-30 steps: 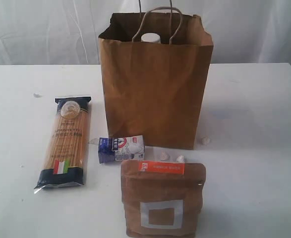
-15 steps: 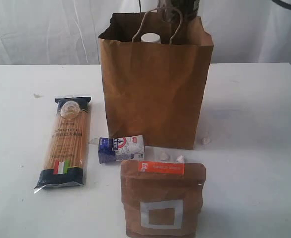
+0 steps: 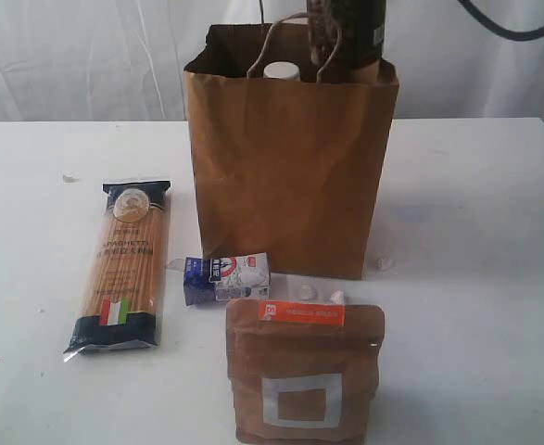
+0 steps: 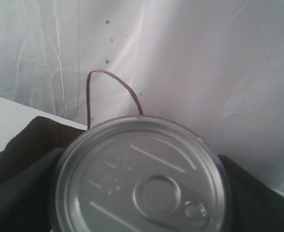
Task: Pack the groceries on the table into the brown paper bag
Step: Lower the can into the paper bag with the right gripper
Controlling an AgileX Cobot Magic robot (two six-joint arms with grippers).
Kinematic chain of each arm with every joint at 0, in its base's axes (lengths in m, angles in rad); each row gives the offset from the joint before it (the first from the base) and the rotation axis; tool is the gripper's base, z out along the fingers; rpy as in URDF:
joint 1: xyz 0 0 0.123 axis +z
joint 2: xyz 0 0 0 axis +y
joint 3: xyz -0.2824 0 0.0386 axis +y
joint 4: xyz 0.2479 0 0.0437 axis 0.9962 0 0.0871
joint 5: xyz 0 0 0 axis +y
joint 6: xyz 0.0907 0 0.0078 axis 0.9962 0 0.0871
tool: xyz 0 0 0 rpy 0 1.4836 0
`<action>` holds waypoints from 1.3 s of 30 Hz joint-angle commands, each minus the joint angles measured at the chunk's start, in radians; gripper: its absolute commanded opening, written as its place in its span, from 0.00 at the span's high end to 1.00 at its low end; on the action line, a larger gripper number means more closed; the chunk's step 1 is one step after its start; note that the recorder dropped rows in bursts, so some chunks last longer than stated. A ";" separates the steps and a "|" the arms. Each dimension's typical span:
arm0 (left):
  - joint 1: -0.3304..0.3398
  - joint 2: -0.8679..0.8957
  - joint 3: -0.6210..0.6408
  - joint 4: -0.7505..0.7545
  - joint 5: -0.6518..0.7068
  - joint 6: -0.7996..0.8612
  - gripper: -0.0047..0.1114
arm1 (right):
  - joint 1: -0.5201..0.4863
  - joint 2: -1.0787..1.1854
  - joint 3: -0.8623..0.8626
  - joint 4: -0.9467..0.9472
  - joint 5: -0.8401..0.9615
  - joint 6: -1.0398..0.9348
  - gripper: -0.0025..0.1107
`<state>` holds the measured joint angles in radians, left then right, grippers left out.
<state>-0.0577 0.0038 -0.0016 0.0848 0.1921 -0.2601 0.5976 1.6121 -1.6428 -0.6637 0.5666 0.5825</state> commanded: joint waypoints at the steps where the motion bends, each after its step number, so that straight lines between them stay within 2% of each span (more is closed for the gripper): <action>1: -0.006 -0.004 0.002 0.002 -0.005 -0.001 0.96 | -0.011 0.010 -0.007 -0.035 0.016 -0.001 0.98; 14: -0.006 -0.004 0.002 0.002 -0.005 -0.001 0.96 | -0.011 0.058 -0.007 -0.072 0.009 0.005 0.98; 26: -0.006 -0.004 0.002 0.002 -0.005 -0.001 0.96 | -0.011 0.043 -0.007 -0.067 -0.224 0.162 0.98; 33: -0.006 -0.004 0.002 0.002 -0.005 -0.001 0.96 | -0.011 0.081 -0.007 -0.124 -0.032 0.116 0.98; 39: -0.006 -0.004 0.002 0.002 -0.005 -0.001 0.96 | -0.011 0.087 -0.007 -0.147 0.016 0.116 0.98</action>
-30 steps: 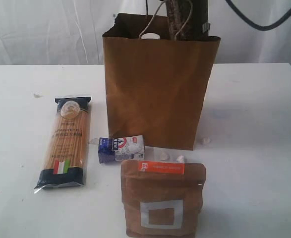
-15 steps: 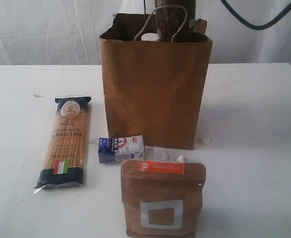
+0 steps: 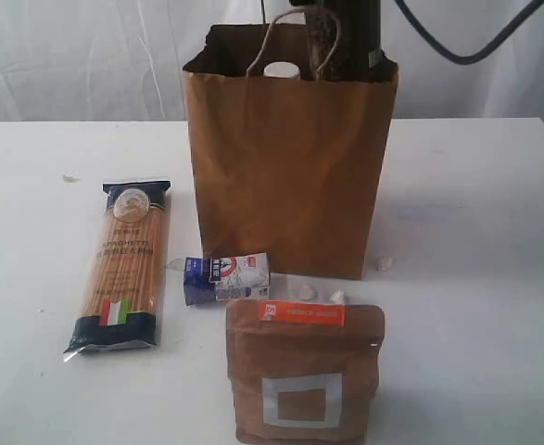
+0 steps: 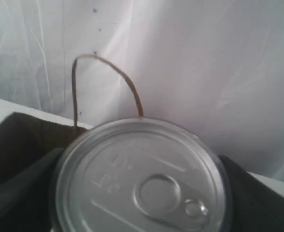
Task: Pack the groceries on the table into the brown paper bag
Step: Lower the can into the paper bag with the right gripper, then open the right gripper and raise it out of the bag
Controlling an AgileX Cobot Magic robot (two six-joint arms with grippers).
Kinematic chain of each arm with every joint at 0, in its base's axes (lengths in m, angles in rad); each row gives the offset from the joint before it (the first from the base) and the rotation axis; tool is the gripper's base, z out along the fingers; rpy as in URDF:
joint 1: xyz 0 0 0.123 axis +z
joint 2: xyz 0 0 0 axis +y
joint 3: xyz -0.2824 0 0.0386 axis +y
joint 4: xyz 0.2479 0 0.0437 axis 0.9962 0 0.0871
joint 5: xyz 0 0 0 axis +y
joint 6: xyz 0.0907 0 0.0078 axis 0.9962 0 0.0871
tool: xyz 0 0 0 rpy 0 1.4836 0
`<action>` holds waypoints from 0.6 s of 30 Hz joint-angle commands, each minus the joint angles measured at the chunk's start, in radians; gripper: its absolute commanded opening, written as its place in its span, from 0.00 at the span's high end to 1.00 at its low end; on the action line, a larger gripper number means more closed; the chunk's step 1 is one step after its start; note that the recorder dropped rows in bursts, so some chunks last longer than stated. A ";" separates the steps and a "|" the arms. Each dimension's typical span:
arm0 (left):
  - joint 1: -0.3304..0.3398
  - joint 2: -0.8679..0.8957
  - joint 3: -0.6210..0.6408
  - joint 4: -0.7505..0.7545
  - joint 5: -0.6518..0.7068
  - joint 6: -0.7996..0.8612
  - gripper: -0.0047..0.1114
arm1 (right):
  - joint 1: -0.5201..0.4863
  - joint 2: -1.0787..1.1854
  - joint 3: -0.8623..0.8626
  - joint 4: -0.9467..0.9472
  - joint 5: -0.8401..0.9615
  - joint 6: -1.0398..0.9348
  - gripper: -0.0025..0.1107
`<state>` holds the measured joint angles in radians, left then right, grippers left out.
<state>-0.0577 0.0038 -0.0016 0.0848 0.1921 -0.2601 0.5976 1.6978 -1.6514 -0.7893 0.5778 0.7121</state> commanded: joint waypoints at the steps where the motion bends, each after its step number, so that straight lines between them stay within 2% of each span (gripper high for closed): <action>1: -0.006 -0.004 0.002 0.002 -0.005 -0.001 0.96 | -0.011 0.001 0.002 -0.021 0.007 -0.012 0.98; 9: -0.006 -0.004 0.002 0.002 -0.005 -0.001 0.96 | -0.011 0.052 0.002 -0.021 0.066 -0.001 0.97; 15: -0.006 -0.004 0.002 0.002 -0.005 -0.001 0.96 | -0.011 0.081 0.002 -0.019 0.074 -0.001 0.67; 18: -0.006 -0.004 0.002 0.002 -0.005 -0.001 0.96 | -0.011 0.089 0.002 -0.019 0.096 -0.001 0.59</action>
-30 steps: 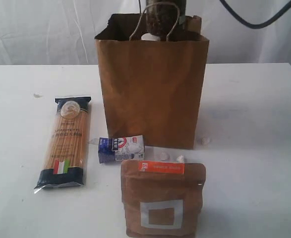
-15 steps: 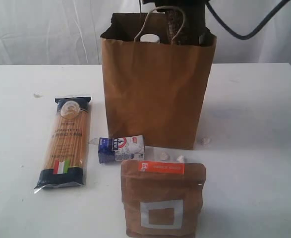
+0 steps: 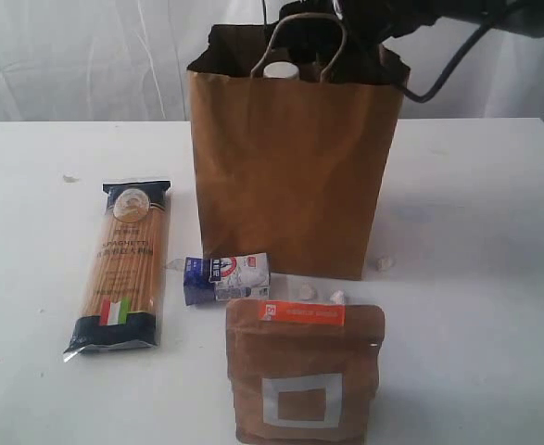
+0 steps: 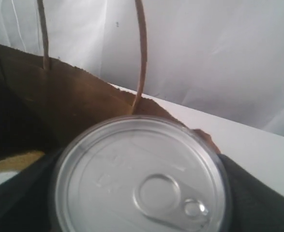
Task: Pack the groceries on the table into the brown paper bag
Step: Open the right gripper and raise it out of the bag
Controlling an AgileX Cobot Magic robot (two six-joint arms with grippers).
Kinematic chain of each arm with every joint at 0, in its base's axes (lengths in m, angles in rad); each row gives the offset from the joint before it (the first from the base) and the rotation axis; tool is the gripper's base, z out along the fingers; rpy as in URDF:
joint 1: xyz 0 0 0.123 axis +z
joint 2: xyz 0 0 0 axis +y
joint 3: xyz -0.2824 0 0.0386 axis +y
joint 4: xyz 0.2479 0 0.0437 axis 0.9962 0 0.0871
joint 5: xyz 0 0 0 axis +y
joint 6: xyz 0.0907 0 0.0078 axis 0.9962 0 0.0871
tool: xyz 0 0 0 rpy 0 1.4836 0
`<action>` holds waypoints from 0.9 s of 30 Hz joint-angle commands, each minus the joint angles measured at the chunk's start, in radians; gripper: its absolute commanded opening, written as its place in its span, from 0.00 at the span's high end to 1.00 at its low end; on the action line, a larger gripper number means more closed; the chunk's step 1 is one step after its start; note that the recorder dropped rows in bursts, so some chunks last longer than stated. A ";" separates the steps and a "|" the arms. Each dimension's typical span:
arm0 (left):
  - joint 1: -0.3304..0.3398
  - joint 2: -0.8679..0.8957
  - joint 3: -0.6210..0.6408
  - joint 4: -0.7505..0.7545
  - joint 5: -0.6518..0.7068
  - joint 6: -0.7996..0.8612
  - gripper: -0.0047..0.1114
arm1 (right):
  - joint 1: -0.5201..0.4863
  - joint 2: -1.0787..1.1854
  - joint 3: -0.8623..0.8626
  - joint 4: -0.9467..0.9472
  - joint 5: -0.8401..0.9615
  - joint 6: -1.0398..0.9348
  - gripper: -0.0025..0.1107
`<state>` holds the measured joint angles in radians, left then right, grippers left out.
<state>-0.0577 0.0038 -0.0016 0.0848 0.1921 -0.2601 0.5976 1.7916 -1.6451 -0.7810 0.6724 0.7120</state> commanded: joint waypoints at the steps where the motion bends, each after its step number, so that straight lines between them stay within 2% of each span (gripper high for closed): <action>1: -0.006 -0.004 0.002 0.002 -0.005 -0.001 0.96 | -0.011 0.000 -0.005 -0.027 0.011 -0.001 0.56; 6: -0.006 -0.004 0.002 0.002 -0.005 -0.001 0.96 | -0.011 0.021 -0.005 -0.027 0.022 -0.001 0.49; 24: -0.006 -0.004 0.002 0.002 -0.005 -0.001 0.96 | -0.011 0.043 -0.005 -0.002 0.114 -0.001 0.48; 27: -0.006 -0.004 0.002 0.002 -0.005 -0.001 0.96 | -0.011 0.043 -0.005 -0.002 0.119 -0.001 0.43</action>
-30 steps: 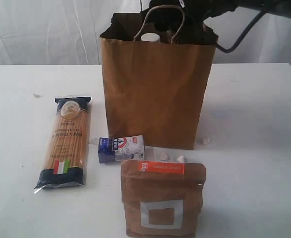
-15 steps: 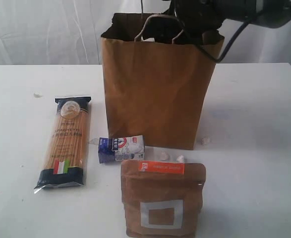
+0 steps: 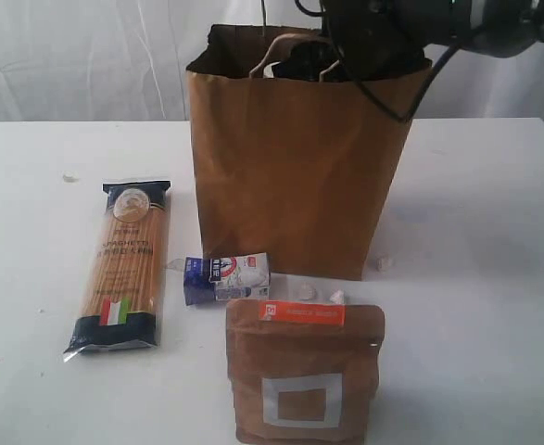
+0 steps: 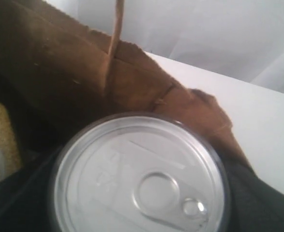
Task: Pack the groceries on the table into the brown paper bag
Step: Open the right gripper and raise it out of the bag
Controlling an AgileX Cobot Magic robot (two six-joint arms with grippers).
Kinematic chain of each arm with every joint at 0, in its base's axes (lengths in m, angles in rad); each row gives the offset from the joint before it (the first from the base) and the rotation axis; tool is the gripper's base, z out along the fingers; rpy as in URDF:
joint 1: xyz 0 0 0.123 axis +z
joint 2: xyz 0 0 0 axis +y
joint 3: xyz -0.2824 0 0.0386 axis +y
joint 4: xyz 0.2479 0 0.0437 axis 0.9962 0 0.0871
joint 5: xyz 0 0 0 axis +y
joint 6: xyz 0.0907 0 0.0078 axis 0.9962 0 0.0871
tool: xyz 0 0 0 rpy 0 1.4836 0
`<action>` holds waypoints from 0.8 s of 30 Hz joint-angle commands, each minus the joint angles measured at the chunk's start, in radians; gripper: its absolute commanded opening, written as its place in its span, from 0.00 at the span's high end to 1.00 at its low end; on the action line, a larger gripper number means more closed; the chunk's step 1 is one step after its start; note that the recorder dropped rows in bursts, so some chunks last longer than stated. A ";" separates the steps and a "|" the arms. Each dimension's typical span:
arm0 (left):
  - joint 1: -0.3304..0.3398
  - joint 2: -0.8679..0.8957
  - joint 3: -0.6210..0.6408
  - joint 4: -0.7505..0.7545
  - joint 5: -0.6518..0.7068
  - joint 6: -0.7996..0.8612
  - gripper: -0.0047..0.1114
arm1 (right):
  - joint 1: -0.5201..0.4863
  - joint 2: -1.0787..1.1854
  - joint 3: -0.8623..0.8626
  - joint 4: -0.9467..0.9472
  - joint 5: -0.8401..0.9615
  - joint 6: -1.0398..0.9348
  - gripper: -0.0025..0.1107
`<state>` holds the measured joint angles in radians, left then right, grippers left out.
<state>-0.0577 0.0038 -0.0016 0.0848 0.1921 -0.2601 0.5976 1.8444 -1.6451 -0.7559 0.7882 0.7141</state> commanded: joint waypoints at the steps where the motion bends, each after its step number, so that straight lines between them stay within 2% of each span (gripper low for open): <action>1: -0.006 -0.004 0.002 0.002 -0.005 -0.001 0.96 | -0.011 -0.010 -0.005 -0.022 0.003 -0.003 0.41; 10: -0.006 -0.004 0.002 0.002 -0.005 -0.001 0.96 | -0.011 -0.010 -0.005 0.000 0.031 -0.005 0.40; 15: -0.006 -0.004 0.002 0.002 -0.005 -0.001 0.96 | -0.011 -0.006 -0.005 -0.001 0.040 -0.089 0.40; 17: -0.006 -0.004 0.002 0.002 -0.005 -0.001 0.96 | -0.011 -0.006 -0.005 -0.001 0.045 -0.118 0.37; 21: -0.006 -0.004 0.002 0.002 -0.005 -0.001 0.96 | -0.011 -0.006 -0.005 -0.001 0.045 -0.120 0.24; 24: -0.006 -0.004 0.002 0.002 -0.005 -0.001 0.96 | -0.011 -0.006 -0.005 -0.001 0.045 -0.120 0.20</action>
<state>-0.0577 0.0038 -0.0016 0.0848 0.1921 -0.2601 0.5976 1.8444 -1.6451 -0.7402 0.8295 0.6083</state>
